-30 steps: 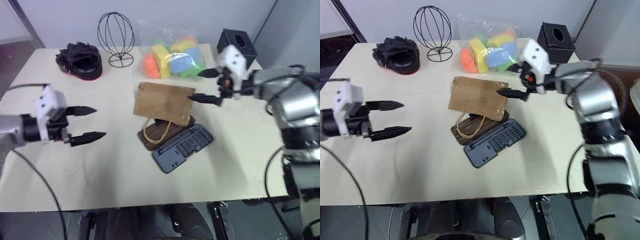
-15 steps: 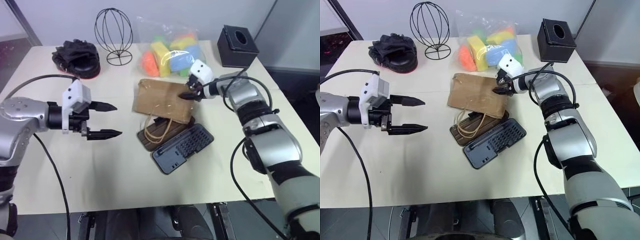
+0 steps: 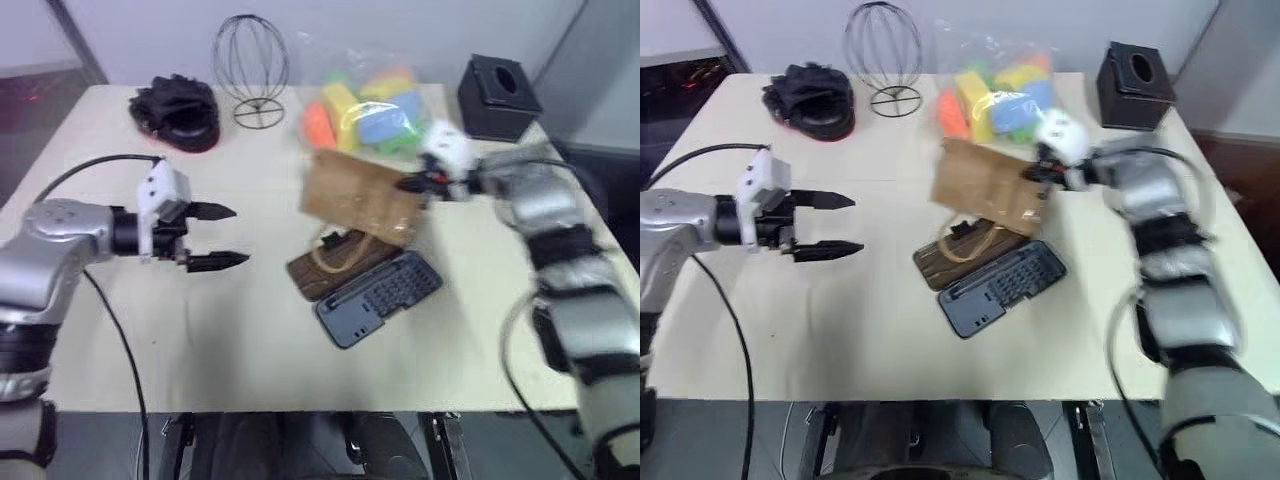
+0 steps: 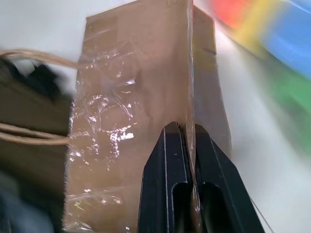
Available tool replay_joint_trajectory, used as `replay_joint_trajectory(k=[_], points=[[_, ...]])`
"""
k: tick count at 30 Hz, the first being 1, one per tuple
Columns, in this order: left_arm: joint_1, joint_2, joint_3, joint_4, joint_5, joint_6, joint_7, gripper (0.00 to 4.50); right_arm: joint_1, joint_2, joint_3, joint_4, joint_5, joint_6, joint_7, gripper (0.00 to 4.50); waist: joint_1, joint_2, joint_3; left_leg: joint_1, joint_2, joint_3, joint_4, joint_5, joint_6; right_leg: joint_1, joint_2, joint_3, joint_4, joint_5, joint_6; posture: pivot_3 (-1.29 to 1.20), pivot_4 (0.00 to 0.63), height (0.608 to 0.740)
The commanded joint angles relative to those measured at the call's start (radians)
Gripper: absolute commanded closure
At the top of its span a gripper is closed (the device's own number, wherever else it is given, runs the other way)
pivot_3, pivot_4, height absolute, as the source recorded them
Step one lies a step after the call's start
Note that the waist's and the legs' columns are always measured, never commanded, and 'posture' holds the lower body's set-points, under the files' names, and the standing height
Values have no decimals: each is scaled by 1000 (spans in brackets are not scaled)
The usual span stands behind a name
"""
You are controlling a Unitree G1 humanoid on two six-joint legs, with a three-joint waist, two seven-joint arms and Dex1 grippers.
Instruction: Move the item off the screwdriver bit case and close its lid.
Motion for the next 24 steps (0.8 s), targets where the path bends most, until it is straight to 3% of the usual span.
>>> replay_joint_trajectory(k=[1,5,9,12,18,19,24], points=[[-80,-57,-57,55,51,-58,-19,0,180,-112,-180,-317,75,213,-20,4446,1,0,0,0,0,0,0,0,0,0,0,0,0,0,0,0,150,737],[-146,-149,-149,141,106,-104,-63,0,500,-160,-434,-601,127,457,-65,4446,-12,2,-2,2,0,0,0,0,0,2,2,1,1,0,0,0,150,737],[-205,-229,-207,240,154,-147,-94,0,675,-111,-536,-757,155,570,-145,4446,-25,3,-2,6,0,1,1,0,0,2,4,4,5,0,0,0,150,737],[-254,-283,-253,363,232,-203,-81,0,705,-86,-556,-812,167,617,-210,3646,-39,3,-2,9,0,1,1,0,1,5,4,5,6,0,0,0,150,737],[-324,-369,-283,569,331,-291,-56,0,703,-121,-638,-870,208,665,-252,455,-38,3,-2,19,0,1,0,0,1,14,4,5,5,-1,1,0,150,737],[-331,-380,-285,597,345,-304,-54,0,703,-133,-657,-880,221,674,-247,85,-38,2,-2,18,0,1,0,0,1,14,4,5,5,-1,1,0,150,737],[-338,-420,-297,687,397,-341,-57,0,642,-180,-787,-910,339,774,-207,85,-36,2,-2,17,0,1,0,0,1,14,4,5,3,-1,2,0,150,737]])
